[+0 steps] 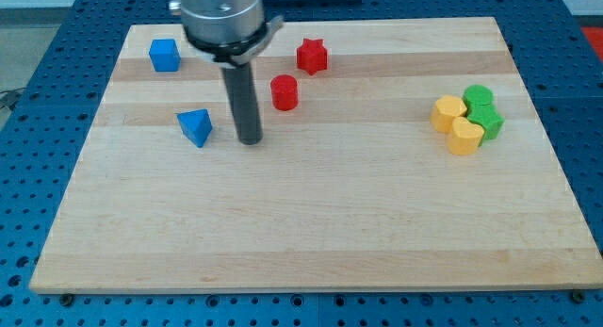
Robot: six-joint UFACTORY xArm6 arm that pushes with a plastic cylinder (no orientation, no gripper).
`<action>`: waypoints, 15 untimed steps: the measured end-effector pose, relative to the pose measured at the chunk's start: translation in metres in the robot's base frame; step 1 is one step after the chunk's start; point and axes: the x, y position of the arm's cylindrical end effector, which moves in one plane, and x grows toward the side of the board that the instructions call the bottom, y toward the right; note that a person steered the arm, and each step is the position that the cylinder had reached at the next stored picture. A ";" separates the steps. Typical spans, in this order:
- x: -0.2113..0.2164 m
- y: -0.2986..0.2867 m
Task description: Place the blue triangle to the left of the red circle
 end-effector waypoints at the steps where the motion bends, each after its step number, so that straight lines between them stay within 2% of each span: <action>1: 0.026 -0.018; 2: 0.092 -0.090; 3: 0.100 -0.128; 5: 0.015 -0.090; 8: 0.006 -0.066; 10: 0.031 -0.131; 11: 0.013 -0.133; 15: 0.020 -0.088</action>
